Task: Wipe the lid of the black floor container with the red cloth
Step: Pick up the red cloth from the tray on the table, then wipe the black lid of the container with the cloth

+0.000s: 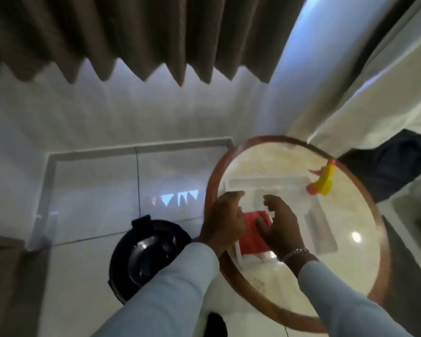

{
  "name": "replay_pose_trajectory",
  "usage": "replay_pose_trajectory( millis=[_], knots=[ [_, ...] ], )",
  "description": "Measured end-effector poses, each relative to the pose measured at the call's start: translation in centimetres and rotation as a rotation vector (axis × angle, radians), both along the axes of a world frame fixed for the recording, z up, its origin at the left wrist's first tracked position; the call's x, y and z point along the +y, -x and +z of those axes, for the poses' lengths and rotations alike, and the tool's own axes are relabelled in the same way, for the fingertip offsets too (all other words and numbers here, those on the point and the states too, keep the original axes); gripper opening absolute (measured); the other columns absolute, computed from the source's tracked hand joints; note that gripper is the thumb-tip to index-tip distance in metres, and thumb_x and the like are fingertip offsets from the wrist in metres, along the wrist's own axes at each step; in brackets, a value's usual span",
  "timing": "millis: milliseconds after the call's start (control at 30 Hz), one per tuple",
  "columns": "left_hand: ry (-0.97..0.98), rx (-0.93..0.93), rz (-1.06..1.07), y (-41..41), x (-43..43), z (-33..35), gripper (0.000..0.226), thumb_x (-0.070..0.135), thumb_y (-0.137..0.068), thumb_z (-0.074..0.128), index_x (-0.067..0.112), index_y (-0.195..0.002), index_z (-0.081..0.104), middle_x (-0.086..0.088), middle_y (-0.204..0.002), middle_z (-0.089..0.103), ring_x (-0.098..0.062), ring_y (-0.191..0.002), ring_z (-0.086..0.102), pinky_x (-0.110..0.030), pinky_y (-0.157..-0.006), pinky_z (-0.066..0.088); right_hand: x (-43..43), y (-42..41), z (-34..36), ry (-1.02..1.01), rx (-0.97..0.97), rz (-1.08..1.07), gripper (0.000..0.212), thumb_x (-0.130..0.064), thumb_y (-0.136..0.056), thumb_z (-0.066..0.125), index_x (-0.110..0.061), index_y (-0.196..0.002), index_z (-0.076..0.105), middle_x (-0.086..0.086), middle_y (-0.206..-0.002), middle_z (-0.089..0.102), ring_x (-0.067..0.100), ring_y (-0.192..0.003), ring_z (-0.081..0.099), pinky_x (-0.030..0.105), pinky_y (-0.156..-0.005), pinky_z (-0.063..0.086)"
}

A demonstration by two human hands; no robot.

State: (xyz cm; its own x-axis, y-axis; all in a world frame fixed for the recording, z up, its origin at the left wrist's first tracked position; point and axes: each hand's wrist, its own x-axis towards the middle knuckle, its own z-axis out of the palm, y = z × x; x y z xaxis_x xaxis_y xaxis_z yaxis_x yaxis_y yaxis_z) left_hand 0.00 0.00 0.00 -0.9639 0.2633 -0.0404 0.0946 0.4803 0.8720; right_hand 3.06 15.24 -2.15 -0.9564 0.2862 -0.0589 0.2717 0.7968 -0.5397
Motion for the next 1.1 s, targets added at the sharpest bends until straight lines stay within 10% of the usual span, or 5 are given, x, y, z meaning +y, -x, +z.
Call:
replay_pose_trajectory(
  millis=[333,700,867,1000,1100],
  knots=[
    [0.683,0.047,-0.452,2.7,7.7,-6.4,0.027,0.029,-0.084,0.058,0.013,-0.105,0.058,-0.014,-0.109,0.062,-0.036,-0.106,0.053,-0.048,-0.092,0.038,1.8,-0.9,-7.9,0.005,-0.25,-0.203,0.059,-0.029,-0.077,0.073,-0.012,-0.126,0.044,0.015,-0.114,0.063,0.032,-0.098,0.06,0.035,-0.078,0.046],
    [-0.014,-0.163,-0.409,2.7,1.6,-2.9,0.037,-0.001,-0.074,0.068,0.013,-0.107,0.063,-0.004,-0.101,0.063,-0.016,-0.091,0.057,-0.022,-0.077,0.048,2.4,-0.8,-0.4,0.463,-0.265,-0.097,0.064,-0.018,-0.062,0.084,-0.012,-0.12,0.059,0.017,-0.113,0.065,0.032,-0.101,0.063,0.056,-0.09,0.053],
    [-0.226,-0.317,-0.429,1.5,-7.1,-1.5,0.036,0.002,-0.079,0.072,0.012,-0.112,0.064,-0.004,-0.104,0.069,-0.015,-0.094,0.065,-0.031,-0.083,0.058,-3.3,0.7,3.7,0.759,-0.352,0.187,0.108,-0.025,-0.041,0.09,-0.029,-0.135,0.038,0.001,-0.139,0.047,0.025,-0.124,0.052,0.05,-0.095,0.051],
    [-0.279,-0.323,-0.322,1.2,-14.4,-3.0,0.037,0.001,-0.075,0.076,0.01,-0.11,0.067,-0.009,-0.103,0.071,-0.02,-0.095,0.068,-0.04,-0.086,0.058,-10.1,1.8,0.1,1.158,-0.669,0.315,0.064,-0.004,-0.055,0.077,-0.006,-0.116,0.06,0.021,-0.106,0.066,0.039,-0.094,0.064,0.047,-0.078,0.056],
    [-0.217,-0.291,-0.066,0.9,-18.6,-7.1,0.047,0.004,-0.074,0.077,0.015,-0.118,0.062,-0.011,-0.107,0.069,-0.021,-0.098,0.068,-0.042,-0.09,0.056,-14.6,2.5,-4.9,0.998,-0.626,0.125,0.016,0.004,-0.072,0.069,-0.003,-0.086,0.068,0.019,-0.086,0.068,0.036,-0.079,0.065,0.05,-0.077,0.053]
  ],
)
